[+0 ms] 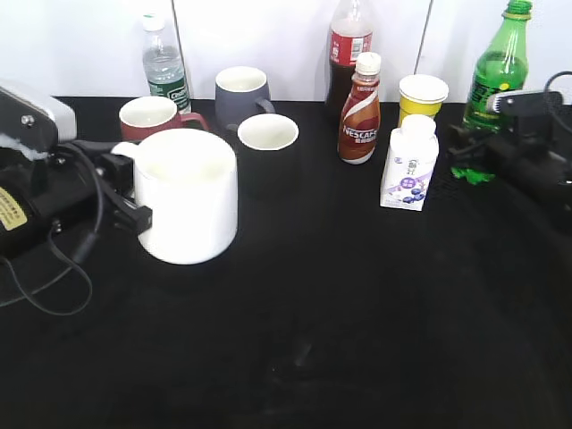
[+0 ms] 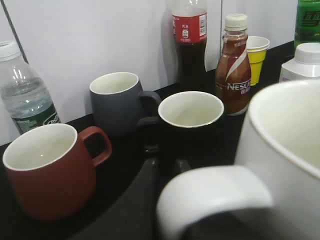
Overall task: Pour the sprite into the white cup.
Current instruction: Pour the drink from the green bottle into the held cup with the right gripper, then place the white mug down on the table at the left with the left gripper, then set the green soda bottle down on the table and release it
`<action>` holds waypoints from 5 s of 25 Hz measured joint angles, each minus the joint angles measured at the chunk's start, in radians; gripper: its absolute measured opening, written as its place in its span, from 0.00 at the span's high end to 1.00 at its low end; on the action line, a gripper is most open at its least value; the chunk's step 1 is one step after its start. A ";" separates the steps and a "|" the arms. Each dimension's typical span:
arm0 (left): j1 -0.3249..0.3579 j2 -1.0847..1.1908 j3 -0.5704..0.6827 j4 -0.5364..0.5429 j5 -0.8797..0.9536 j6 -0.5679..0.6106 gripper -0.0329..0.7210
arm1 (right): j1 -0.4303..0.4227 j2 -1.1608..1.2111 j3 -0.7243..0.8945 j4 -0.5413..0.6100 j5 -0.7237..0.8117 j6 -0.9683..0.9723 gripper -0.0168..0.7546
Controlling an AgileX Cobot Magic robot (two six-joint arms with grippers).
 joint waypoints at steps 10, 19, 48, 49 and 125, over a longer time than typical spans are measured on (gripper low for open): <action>0.000 0.000 0.000 0.005 -0.037 0.000 0.87 | 0.352 -0.460 0.054 -0.224 0.253 -0.041 0.41; 0.000 0.000 0.000 0.005 -0.051 -0.013 0.87 | 0.440 -0.433 0.050 -0.284 0.356 -0.719 0.42; 0.000 0.000 0.000 0.058 -0.082 -0.013 0.87 | 0.440 -0.433 0.049 -0.052 0.215 -1.431 0.42; 0.000 0.000 0.000 0.058 -0.082 -0.013 0.87 | 0.440 -0.433 0.049 -0.052 0.210 -1.433 0.42; 0.482 0.818 -0.829 -0.122 -0.095 -0.143 0.50 | 0.474 -0.433 0.041 0.010 0.194 -0.069 0.43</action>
